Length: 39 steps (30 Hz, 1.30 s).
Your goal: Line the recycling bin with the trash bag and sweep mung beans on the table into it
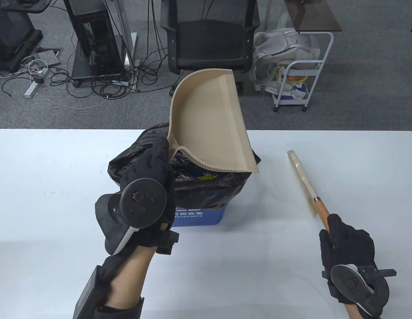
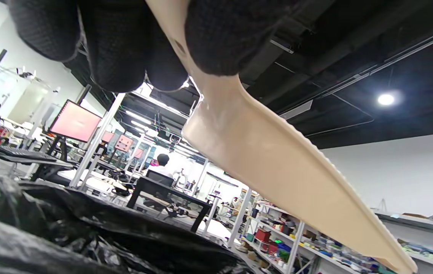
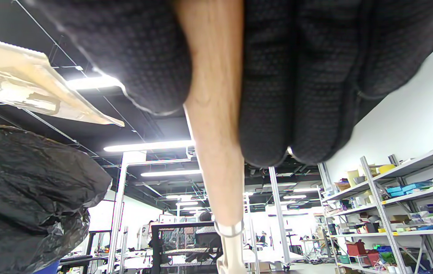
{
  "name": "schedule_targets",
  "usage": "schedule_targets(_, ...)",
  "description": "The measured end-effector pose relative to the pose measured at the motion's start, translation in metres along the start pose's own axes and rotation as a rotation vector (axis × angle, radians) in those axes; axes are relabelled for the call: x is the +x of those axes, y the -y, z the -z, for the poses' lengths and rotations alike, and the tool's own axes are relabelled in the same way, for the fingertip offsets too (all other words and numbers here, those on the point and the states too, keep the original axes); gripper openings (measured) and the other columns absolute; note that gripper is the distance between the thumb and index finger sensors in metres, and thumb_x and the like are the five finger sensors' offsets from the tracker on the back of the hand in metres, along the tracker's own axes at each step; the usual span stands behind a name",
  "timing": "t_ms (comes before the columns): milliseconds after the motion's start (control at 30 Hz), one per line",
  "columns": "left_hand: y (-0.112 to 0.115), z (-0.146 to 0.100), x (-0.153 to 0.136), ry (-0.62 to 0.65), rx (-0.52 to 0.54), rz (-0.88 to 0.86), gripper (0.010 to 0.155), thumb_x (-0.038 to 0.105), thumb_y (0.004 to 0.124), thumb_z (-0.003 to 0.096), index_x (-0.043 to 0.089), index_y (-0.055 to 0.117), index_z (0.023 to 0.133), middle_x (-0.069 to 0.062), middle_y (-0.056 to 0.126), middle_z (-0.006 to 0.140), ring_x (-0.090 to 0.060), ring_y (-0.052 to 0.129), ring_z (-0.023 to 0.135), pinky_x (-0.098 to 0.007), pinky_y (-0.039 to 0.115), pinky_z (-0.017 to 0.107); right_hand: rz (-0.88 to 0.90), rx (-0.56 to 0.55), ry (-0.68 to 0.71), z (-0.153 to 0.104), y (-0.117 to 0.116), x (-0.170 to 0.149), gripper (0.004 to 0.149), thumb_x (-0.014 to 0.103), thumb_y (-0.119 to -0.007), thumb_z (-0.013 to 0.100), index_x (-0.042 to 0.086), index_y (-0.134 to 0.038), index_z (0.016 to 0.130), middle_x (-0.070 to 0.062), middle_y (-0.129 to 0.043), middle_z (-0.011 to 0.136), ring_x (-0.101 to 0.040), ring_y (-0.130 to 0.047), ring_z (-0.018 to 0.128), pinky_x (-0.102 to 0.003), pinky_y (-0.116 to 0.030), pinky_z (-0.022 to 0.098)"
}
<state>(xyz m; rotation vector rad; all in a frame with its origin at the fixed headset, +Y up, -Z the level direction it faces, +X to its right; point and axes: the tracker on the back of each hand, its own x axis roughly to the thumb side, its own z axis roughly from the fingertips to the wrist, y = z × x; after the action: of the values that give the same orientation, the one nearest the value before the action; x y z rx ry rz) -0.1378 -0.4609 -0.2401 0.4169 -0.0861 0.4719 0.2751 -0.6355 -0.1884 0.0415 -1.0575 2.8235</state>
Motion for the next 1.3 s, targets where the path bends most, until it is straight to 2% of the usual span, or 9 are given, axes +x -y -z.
schedule_targets(300,0.02,-0.005,0.009,0.035,-0.034,-0.043,0.066,0.014,0.083,0.0507,0.009,0.061,0.112,-0.027,0.081,0.103,-0.059,0.084,0.089,-0.076,0.066,0.065,0.001,0.002,-0.002,0.0,0.0,0.0,0.053,0.031,-0.086,0.046,0.0,-0.089,0.088,-0.026,-0.105,0.065,-0.046,-0.107,0.057,-0.066,-0.078,0.051)
schedule_targets(800,0.07,-0.014,0.034,0.088,-0.079,-0.09,0.066,0.015,0.083,0.0506,0.009,0.061,0.112,-0.026,0.082,0.103,-0.06,0.082,0.091,-0.076,0.064,0.065,0.023,0.0,-0.029,0.001,0.002,-0.006,0.053,0.031,-0.086,0.046,0.0,-0.089,0.088,-0.026,-0.105,0.065,-0.046,-0.106,0.057,-0.066,-0.078,0.051)
schedule_targets(1033,0.091,-0.027,0.05,0.141,-0.103,-0.103,0.066,0.014,0.084,0.0504,0.008,0.062,0.112,-0.027,0.082,0.103,-0.062,0.08,0.092,-0.077,0.063,0.065,0.044,0.004,-0.043,0.003,0.004,-0.013,0.053,0.031,-0.086,0.046,0.0,-0.089,0.088,-0.026,-0.104,0.065,-0.046,-0.106,0.058,-0.066,-0.078,0.052)
schedule_targets(1300,0.112,-0.042,0.052,0.157,-0.129,-0.149,0.066,0.013,0.084,0.05,0.007,0.062,0.112,-0.028,0.082,0.102,-0.062,0.08,0.091,-0.077,0.063,0.065,0.065,0.007,-0.065,0.005,0.005,-0.02,0.053,0.031,-0.086,0.046,0.0,-0.089,0.089,-0.026,-0.104,0.066,-0.046,-0.106,0.058,-0.066,-0.077,0.052)
